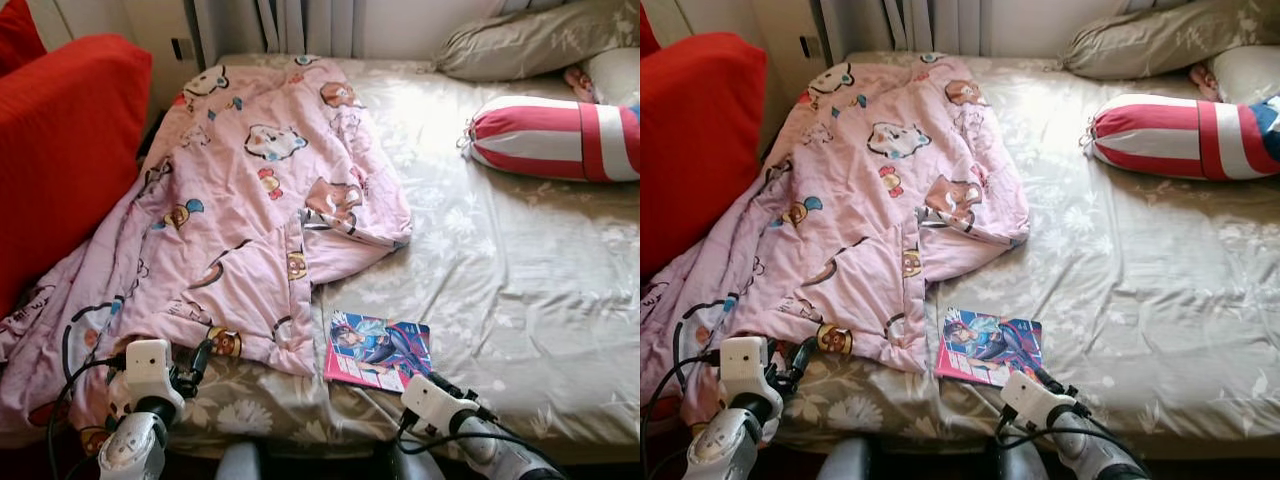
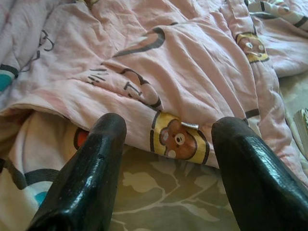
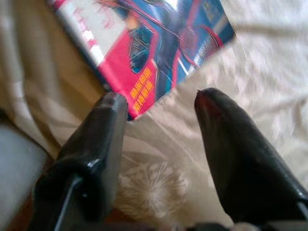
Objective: Clean up the room
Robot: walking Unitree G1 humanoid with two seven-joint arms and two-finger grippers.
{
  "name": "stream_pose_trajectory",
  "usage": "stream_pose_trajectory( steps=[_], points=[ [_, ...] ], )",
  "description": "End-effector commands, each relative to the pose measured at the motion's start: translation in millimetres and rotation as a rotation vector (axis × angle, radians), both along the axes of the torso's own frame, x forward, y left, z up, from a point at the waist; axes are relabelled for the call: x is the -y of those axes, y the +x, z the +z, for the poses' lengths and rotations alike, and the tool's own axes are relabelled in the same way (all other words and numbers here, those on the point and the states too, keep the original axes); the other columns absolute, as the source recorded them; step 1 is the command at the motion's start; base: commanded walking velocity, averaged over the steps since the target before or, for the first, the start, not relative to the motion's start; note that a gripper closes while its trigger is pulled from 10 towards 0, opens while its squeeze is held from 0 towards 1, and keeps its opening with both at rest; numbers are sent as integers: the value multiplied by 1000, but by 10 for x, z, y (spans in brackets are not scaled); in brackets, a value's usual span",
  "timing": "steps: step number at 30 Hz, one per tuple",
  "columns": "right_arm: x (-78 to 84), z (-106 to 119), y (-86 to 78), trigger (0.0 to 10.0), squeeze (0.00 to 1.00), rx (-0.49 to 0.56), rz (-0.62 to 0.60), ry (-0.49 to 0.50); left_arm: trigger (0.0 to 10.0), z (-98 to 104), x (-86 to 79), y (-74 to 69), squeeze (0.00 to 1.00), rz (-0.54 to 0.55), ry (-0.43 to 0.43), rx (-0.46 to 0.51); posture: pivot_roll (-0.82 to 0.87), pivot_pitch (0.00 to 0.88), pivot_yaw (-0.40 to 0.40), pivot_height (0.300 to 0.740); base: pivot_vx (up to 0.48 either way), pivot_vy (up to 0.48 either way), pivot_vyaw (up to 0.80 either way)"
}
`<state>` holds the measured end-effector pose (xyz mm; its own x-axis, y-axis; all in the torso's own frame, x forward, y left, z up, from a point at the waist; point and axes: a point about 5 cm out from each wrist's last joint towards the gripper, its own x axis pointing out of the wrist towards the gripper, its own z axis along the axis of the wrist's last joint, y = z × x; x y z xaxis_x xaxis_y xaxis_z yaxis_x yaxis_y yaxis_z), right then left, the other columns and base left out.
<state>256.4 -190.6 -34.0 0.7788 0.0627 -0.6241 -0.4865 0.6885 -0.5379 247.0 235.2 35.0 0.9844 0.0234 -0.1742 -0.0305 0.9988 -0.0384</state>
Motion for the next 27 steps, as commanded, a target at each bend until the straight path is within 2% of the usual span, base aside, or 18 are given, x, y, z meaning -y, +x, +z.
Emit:
stream_pose_trajectory(
  steps=[1,2,4,5,6,9,12,13,18,20,23,27],
  points=[
    [-8,69,61,10000,0,53,-301,400,10000,3,-16,-23,0,18,-13,-1,163,211,-48,646,0,0,0],
    [-2,99,87,10000,0,84,-413,557,10000,10,-10,-21,0,19,-15,3,163,211,-48,646,0,0,0],
    [53,159,128,10000,0,155,-577,768,10000,20,12,-15,0,17,-17,4,158,215,-47,646,0,0,0],
    [79,182,138,10000,0,183,-608,812,10000,21,22,-13,0,16,-17,4,158,215,-47,646,0,0,0],
    [73,219,145,10000,0,226,-587,835,10000,21,34,-3,0,17,-23,5,150,214,-37,646,0,0,0],
    [-85,314,116,10000,0,335,-424,813,10000,18,81,31,0,9,-38,8,119,212,-40,646,0,0,0],
    [-126,354,93,10000,0,382,-391,809,10000,25,112,57,0,2,-45,17,112,204,-45,646,0,0,0],
    [-109,375,85,10000,0,397,-383,842,10000,42,125,81,0,5,-50,27,107,191,-48,646,0,0,0],
    [-59,363,58,10000,0,389,-376,843,10000,51,151,127,0,11,-60,35,104,176,-55,646,0,0,0],
    [-43,313,37,10000,0,350,-364,784,10000,43,172,151,0,19,-67,35,100,173,-60,646,0,0,0],
    [-22,324,62,10000,0,349,-375,771,10000,34,208,157,0,16,-72,34,100,168,-63,626,0,0,0],
    [14,312,64,10000,0,345,-381,746,10000,15,177,153,0,28,-65,24,105,164,-65,616,0,0,0]
  ],
)
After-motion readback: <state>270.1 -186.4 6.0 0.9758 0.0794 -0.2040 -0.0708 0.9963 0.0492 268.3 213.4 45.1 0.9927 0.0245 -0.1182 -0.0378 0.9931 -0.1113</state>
